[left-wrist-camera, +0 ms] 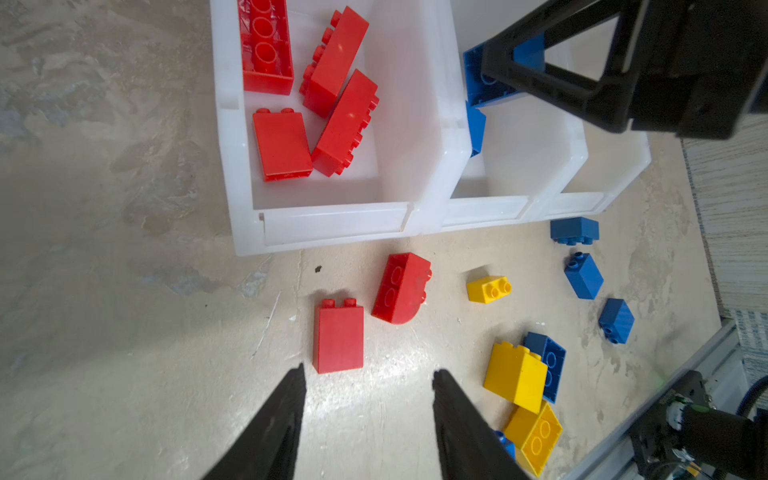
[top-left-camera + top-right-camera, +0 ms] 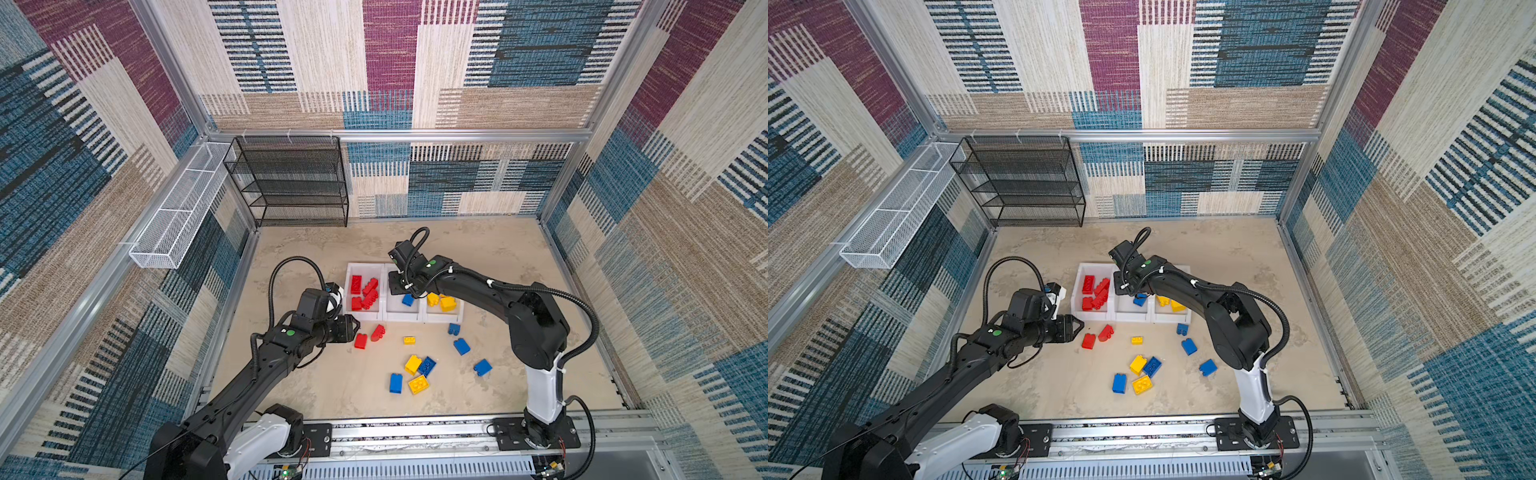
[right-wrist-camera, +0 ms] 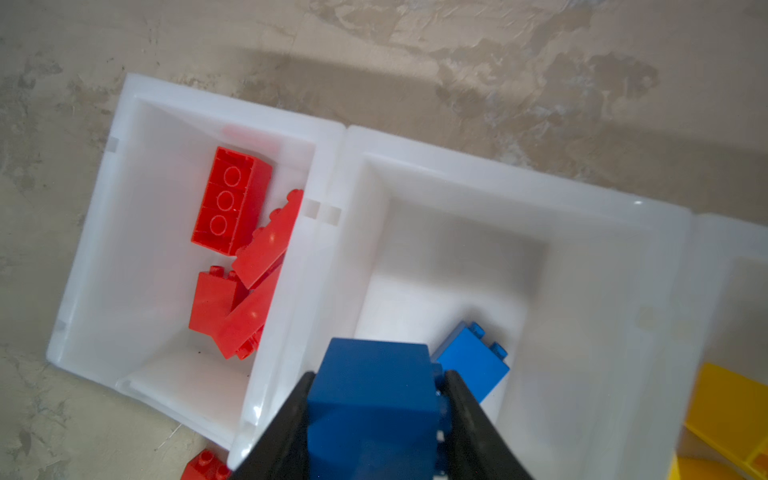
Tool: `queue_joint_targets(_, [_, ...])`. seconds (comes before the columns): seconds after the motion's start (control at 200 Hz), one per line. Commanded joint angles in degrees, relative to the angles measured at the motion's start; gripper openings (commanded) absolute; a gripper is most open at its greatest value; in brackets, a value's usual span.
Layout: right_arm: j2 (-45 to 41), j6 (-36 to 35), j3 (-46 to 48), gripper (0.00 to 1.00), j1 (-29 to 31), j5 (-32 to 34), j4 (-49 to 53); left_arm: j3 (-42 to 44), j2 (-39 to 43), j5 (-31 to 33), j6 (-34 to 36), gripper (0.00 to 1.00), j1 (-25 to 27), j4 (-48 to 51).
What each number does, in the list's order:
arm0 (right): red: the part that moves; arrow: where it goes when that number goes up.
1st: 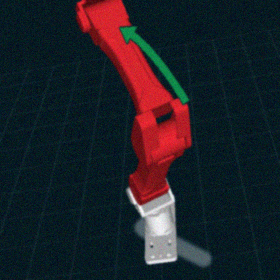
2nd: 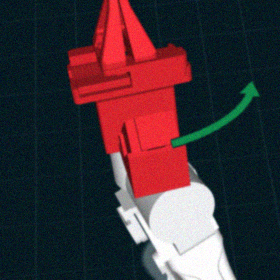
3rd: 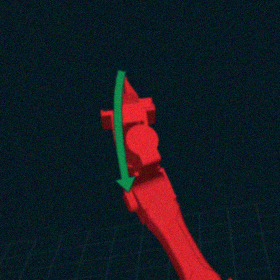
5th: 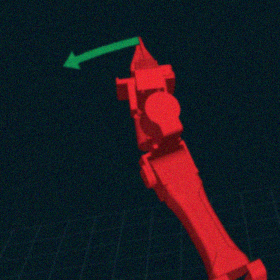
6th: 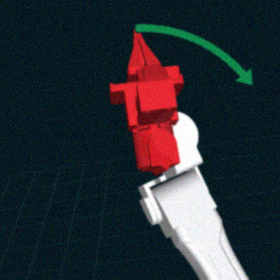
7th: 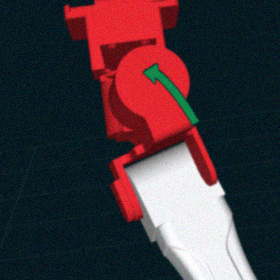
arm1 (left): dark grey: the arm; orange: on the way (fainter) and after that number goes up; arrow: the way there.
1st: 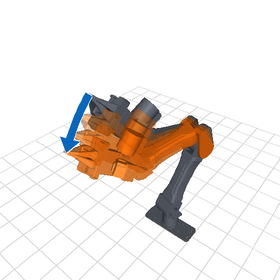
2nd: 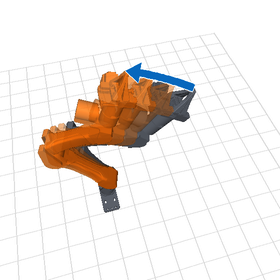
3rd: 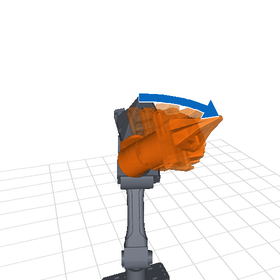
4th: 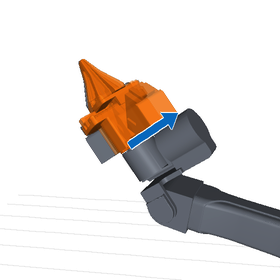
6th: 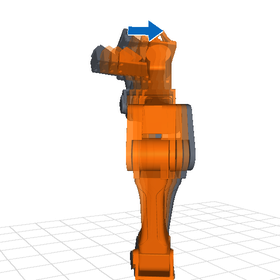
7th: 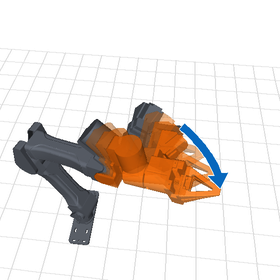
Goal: Sort the legos into containers by color
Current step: 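Carry the blue brick with the right gripper into the middle compartment and release, then reach the left gripper into the pile and grasp a blue 2x2 brick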
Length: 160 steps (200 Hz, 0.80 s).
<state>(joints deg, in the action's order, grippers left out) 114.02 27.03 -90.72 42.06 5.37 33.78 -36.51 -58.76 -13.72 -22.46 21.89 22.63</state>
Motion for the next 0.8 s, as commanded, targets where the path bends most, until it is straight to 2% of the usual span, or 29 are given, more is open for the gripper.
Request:
queue_joint_targets(0.0, [0.0,-0.7,0.1,0.48,-0.3,-0.5,-1.4,0.6,0.7,0.6,-1.8,0.53,0.7,0.7])
queue_joint_targets(0.085, [-0.5,-0.6,0.3,0.60,-0.3,-0.1,-1.4,1.0,1.1,0.8,-2.2,0.53,1.4,0.7])
queue_joint_targets(0.19, [-1.3,-0.6,0.7,0.67,-0.3,0.2,-1.2,1.2,1.2,1.0,-2.7,0.53,2.6,0.8])
queue_joint_targets(0.431, [-3.6,-0.2,2.3,0.69,-0.5,0.3,-1.6,1.2,1.6,2.6,-3.3,0.53,6.3,2.2])
queue_joint_targets(0.796, [-10.5,0.8,8.9,0.69,-0.5,0.8,-2.3,1.8,1.4,5.6,-6.1,0.54,15.7,3.6])
